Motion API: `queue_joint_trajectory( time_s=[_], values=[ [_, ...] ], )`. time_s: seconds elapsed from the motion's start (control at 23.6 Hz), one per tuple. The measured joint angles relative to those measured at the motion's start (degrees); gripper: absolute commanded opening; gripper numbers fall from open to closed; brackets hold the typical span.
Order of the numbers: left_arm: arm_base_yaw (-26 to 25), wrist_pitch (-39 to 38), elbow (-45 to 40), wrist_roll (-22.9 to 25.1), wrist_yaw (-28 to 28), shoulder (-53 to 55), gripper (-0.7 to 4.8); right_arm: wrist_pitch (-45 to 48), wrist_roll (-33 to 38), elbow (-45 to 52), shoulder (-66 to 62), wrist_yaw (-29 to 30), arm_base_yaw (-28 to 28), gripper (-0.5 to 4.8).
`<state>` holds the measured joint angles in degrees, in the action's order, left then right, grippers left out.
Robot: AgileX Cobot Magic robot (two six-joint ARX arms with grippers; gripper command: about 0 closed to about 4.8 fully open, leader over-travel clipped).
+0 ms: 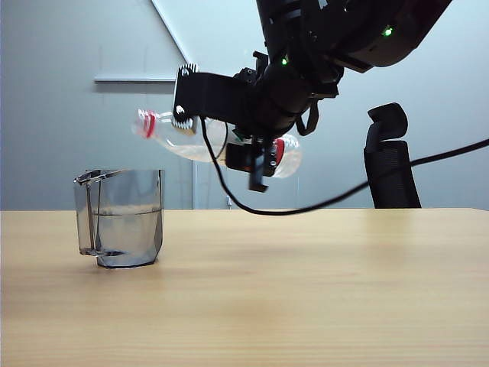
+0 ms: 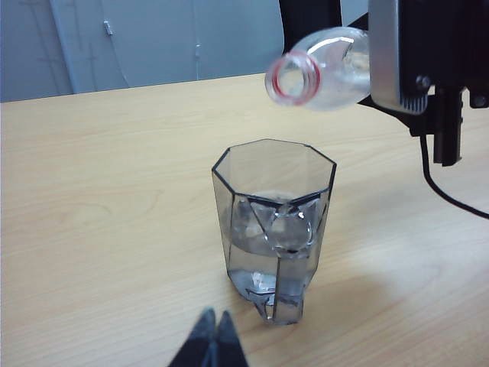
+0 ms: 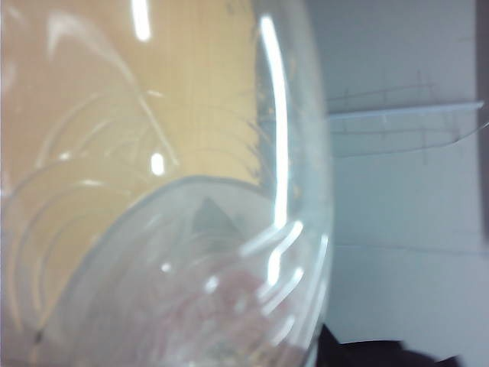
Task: Pick up the mineral water bottle on the table and pour water into the mug until it's half full.
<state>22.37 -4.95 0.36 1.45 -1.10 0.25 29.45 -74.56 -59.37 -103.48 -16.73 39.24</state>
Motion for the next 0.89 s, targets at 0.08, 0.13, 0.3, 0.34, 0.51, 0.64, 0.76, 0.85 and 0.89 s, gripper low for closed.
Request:
queue_joint_trajectory(
  time_s=[0.08,0.13,0.3,0.34,0.51,0.64,0.76,0.85,0.89],
  values=[
    [0.0,0.0,0.0,0.0,0.0,0.0,-0.02,0.1,5.0,0.0,0.0,0.0,0.4,2.91],
    [0.0,0.0,0.0,0.0,0.0,0.0,-0.02,0.2,8.0,0.0,0.0,0.0,0.6,2.91],
    [-2.6,0.0,0.0,0.0,-0.1,0.0,-0.02,0.1,23.9,0.0,0.4,-1.3,1.4,2.91],
    [-3.6,0.0,0.0,0.0,-0.1,0.0,-0.02,0.1,28.0,0.0,0.7,-1.3,1.5,2.91],
    [-6.6,0.0,0.0,0.0,0.0,0.0,-0.02,0.2,46.4,0.0,2.9,-1.3,1.2,2.91],
    [-8.0,0.0,0.0,0.0,0.0,0.0,-0.02,0.2,59.4,-0.1,4.6,-0.8,0.2,2.91],
    [-9.6,0.0,0.0,0.0,0.0,0.0,-0.02,0.3,68.3,0.2,5.4,1.9,-1.0,2.9],
    [-10.6,0.0,0.0,0.0,0.0,0.0,-0.02,1.0,72.9,1.3,5.9,3.8,-2.1,2.9],
    [-10.9,0.0,0.0,0.0,0.0,0.0,-0.02,1.5,75.1,2.3,6.2,4.8,-2.6,2.9]
  ],
)
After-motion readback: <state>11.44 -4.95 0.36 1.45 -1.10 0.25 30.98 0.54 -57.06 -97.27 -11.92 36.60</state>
